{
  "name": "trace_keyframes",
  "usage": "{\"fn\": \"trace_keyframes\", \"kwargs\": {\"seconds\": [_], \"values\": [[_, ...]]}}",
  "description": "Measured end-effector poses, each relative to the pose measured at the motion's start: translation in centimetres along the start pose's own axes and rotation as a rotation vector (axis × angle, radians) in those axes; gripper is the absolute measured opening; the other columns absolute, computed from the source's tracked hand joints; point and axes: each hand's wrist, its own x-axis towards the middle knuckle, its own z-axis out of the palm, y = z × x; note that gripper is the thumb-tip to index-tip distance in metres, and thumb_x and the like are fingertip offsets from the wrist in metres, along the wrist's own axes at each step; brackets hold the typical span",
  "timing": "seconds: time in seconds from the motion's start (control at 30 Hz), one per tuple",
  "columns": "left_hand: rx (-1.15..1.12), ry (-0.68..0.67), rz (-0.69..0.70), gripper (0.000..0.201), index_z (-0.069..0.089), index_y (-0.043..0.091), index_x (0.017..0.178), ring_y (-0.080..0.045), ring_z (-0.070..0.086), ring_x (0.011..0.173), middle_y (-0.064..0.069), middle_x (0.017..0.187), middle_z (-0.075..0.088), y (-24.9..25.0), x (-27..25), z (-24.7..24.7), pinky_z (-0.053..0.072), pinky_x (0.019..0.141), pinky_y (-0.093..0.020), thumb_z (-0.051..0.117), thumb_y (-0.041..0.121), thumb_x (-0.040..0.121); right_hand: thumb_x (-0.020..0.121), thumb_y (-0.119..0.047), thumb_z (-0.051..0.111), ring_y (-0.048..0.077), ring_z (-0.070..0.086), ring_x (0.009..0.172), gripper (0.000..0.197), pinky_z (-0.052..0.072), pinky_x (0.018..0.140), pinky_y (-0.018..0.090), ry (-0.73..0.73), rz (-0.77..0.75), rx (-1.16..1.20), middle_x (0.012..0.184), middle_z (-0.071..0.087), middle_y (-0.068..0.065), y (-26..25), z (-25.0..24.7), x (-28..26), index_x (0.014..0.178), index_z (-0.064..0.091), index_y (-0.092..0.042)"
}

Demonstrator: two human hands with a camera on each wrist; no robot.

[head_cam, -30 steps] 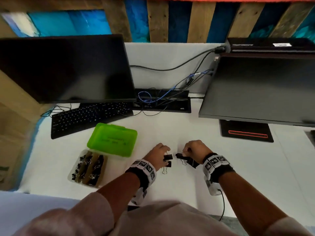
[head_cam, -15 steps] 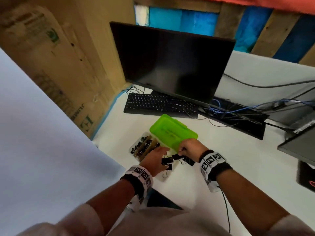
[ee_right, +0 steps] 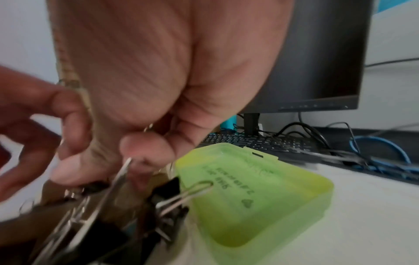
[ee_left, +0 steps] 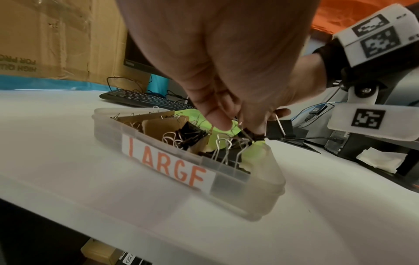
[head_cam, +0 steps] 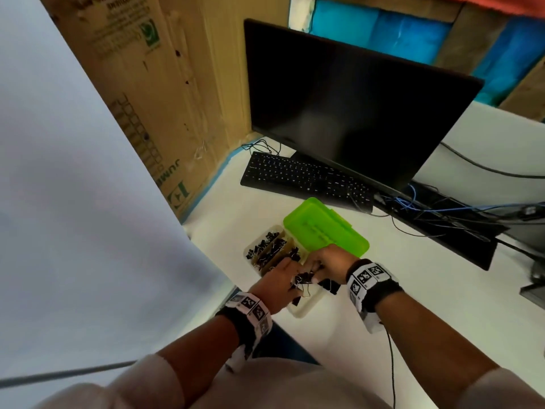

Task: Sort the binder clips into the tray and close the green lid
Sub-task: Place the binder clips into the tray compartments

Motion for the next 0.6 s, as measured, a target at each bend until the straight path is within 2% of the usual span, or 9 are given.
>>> {"fn": "trace_keyframes", "kwargs": {"seconds": [0.1, 0.17, 0.23, 0.37, 0.43, 0.47, 0.53, 0.6], "values": [[0.034, -0.128, 0.042, 0.047, 0.053, 0.018, 0.112, -0.019, 0.052, 0.104, 0.0, 0.122, 0.044, -0.3, -0.2, 0.0, 0.044, 0.093, -0.031, 0.076, 0.025, 0.072, 0.074, -0.017, 0.078, 0.011, 0.061, 0.09, 0.027, 0.043, 0.073, 0.016, 0.04, 0.031, 0.118, 0.097, 0.069, 0.0, 0.4, -0.5, 0.1, 0.099, 0.069, -0.018], [0.075, -0.187, 0.074, 0.045, 0.056, 0.018, 0.111, -0.018, 0.05, 0.109, 0.0, 0.124, 0.044, -0.5, -0.2, 0.1, 0.043, 0.095, -0.03, 0.077, 0.019, 0.07, 0.075, -0.019, 0.077, 0.012, 0.061, 0.09, 0.02, 0.043, 0.075, 0.018, 0.11, 0.058, 0.152, 0.094, 0.069, -0.001, 0.8, -0.8, 0.1, 0.094, 0.07, -0.019], [0.112, -0.19, 0.093, 0.04, 0.057, 0.016, 0.112, -0.02, 0.051, 0.112, -0.002, 0.125, 0.046, -0.7, -0.1, 0.2, 0.044, 0.098, -0.031, 0.071, 0.011, 0.075, 0.077, -0.018, 0.075, 0.01, 0.059, 0.088, 0.02, 0.042, 0.074, 0.016, 0.114, 0.085, 0.184, 0.093, 0.067, -0.003, 1.2, -0.7, -0.2, 0.096, 0.069, -0.019], [0.176, -0.186, 0.133, 0.032, 0.059, 0.01, 0.112, -0.024, 0.055, 0.11, -0.006, 0.126, 0.048, -0.7, 0.2, 0.1, 0.044, 0.099, -0.032, 0.055, -0.001, 0.082, 0.076, -0.007, 0.071, 0.008, 0.057, 0.075, 0.025, 0.043, 0.064, 0.012, -0.017, 0.082, 0.199, 0.09, 0.061, -0.005, 1.2, 0.1, -0.8, 0.099, 0.069, -0.017], [0.183, -0.175, 0.154, 0.031, 0.061, 0.009, 0.11, -0.024, 0.056, 0.108, -0.007, 0.125, 0.049, -0.7, 0.3, 0.0, 0.044, 0.099, -0.032, 0.051, -0.002, 0.083, 0.074, -0.007, 0.068, 0.011, 0.058, 0.076, 0.021, 0.04, 0.059, 0.008, 0.04, 0.129, 0.198, 0.085, 0.062, -0.005, 1.1, 0.7, -0.7, 0.092, 0.068, -0.018], [0.17, -0.164, 0.163, 0.03, 0.061, 0.01, 0.109, -0.024, 0.057, 0.107, -0.006, 0.124, 0.05, -0.8, 0.4, -0.1, 0.045, 0.098, -0.033, 0.051, -0.002, 0.083, 0.074, -0.007, 0.068, 0.013, 0.061, 0.077, 0.017, 0.043, 0.059, 0.009, 0.082, 0.175, 0.232, 0.082, 0.063, -0.003, 1.1, 0.9, -0.5, 0.087, 0.066, -0.019], [0.135, -0.143, 0.181, 0.029, 0.062, 0.011, 0.107, -0.021, 0.058, 0.105, -0.004, 0.121, 0.052, -0.9, 0.5, -0.1, 0.047, 0.096, -0.034, 0.052, 0.0, 0.083, 0.075, -0.009, 0.065, 0.019, 0.067, 0.077, 0.013, 0.052, 0.063, 0.021, 0.118, 0.274, 0.309, 0.081, 0.068, 0.003, 0.7, 1.2, -0.4, 0.078, 0.06, -0.02], [0.156, -0.115, 0.191, 0.026, 0.063, 0.014, 0.106, -0.019, 0.057, 0.106, -0.002, 0.12, 0.053, -1.0, 0.7, -0.3, 0.048, 0.094, -0.033, 0.058, 0.006, 0.082, 0.079, -0.012, 0.061, 0.024, 0.068, 0.084, 0.004, 0.054, 0.072, 0.029, 0.119, 0.338, 0.28, 0.089, 0.07, 0.01, 0.1, 1.5, -0.2, 0.082, 0.063, -0.013]]}}
